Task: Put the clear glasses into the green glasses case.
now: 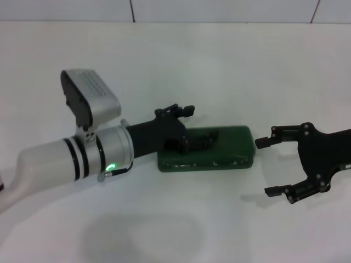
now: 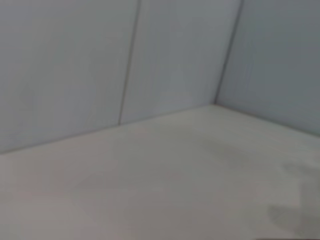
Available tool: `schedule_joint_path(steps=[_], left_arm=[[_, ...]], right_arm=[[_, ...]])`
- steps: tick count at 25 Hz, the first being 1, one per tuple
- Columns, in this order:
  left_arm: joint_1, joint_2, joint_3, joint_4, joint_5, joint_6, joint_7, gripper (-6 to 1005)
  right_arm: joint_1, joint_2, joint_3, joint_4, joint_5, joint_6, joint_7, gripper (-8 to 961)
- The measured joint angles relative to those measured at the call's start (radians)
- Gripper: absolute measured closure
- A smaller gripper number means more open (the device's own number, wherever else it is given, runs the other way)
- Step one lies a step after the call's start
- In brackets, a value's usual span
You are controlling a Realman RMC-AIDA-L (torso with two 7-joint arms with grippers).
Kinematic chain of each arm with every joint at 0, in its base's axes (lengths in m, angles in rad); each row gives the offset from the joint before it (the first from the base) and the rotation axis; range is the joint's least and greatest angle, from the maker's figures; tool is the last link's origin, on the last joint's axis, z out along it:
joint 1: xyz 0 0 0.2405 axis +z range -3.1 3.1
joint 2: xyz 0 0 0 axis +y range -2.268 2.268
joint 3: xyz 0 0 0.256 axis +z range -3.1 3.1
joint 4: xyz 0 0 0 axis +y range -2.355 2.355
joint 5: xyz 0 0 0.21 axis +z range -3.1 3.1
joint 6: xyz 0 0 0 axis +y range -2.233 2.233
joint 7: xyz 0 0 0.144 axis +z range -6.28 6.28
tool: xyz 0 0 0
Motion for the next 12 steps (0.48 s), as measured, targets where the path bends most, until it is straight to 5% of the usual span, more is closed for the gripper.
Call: schedule_joint_path(steps=[8,12], left_arm=[[0.049,0.003,0.026,0.0,-0.066,0.028,0.034,124],[0.087,0.008,0.02,-0.003,-0.21,0.194,0.129,124]], right_arm=[[0.011,-0.001,0.0,0.0,-0.002,0.008,0.018,67],[0.008,0.002,0.0,-0.017,0.003,0.008,0.019,67]])
